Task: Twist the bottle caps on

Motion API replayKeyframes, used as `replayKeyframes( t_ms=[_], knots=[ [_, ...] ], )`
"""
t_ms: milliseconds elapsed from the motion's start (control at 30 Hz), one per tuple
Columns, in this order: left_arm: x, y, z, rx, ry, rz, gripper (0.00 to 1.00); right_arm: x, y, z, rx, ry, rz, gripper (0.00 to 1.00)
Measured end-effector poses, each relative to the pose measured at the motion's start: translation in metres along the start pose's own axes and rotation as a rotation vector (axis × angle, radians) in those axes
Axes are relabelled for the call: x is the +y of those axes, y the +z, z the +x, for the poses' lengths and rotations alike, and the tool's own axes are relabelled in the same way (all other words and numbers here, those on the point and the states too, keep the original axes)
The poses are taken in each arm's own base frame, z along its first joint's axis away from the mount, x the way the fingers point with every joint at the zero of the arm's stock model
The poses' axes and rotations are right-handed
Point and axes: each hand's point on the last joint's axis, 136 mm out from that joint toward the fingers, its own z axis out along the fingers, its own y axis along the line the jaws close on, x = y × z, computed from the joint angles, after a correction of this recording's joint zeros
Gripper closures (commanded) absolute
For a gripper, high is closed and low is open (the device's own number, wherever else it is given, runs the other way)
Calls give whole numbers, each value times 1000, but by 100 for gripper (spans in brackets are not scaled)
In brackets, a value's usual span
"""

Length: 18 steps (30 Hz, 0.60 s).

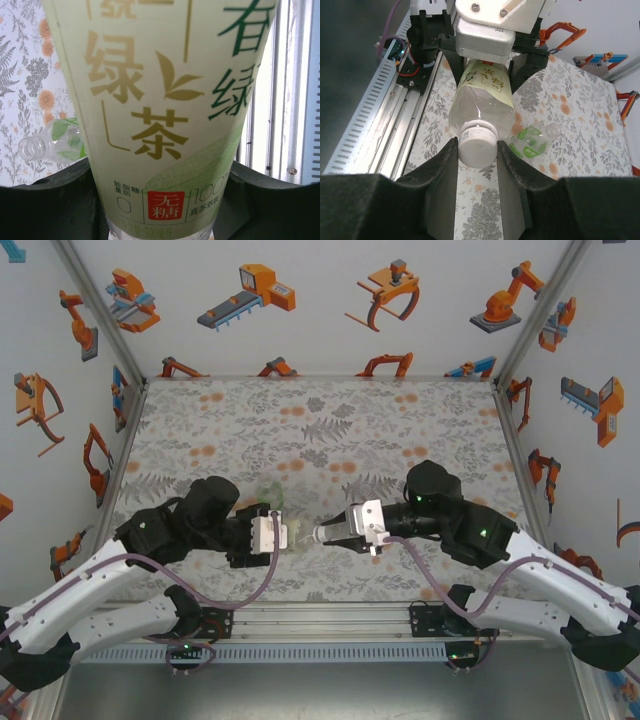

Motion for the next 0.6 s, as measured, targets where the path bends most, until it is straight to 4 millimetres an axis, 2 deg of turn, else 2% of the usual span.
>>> replayKeyframes(
  t_ms=[600],
  knots=[
    [-14, -2, -11, -35, -139, 184, 100, 12, -5, -10, 8, -246, -8, 100]
  ],
)
